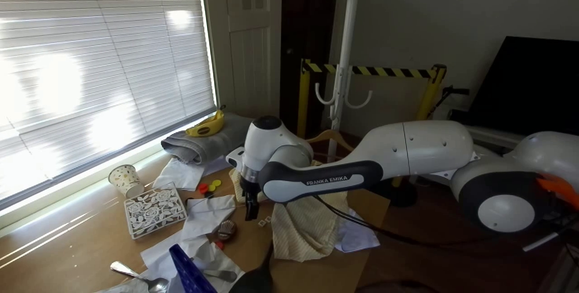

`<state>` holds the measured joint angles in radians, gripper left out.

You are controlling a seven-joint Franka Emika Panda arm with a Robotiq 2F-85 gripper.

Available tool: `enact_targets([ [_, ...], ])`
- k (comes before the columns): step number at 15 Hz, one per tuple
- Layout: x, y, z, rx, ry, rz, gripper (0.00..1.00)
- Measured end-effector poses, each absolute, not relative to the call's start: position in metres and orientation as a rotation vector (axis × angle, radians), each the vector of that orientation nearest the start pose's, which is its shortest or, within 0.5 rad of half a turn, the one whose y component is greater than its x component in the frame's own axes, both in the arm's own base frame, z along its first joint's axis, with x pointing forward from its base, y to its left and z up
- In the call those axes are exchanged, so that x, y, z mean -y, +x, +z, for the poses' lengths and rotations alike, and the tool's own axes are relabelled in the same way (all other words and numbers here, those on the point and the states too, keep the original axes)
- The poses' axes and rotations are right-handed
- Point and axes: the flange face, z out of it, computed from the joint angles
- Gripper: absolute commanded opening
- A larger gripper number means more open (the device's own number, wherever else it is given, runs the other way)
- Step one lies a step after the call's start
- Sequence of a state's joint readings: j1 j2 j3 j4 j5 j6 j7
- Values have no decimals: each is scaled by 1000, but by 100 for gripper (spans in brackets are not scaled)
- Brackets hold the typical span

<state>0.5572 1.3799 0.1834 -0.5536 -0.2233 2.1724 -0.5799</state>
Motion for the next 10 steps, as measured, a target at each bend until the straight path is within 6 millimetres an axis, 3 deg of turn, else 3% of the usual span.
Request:
enact_targets([
  [4,-478,674,172,1720,-2507,-379,100],
  [10,-461,688,175,1552,-2514,-393,100],
])
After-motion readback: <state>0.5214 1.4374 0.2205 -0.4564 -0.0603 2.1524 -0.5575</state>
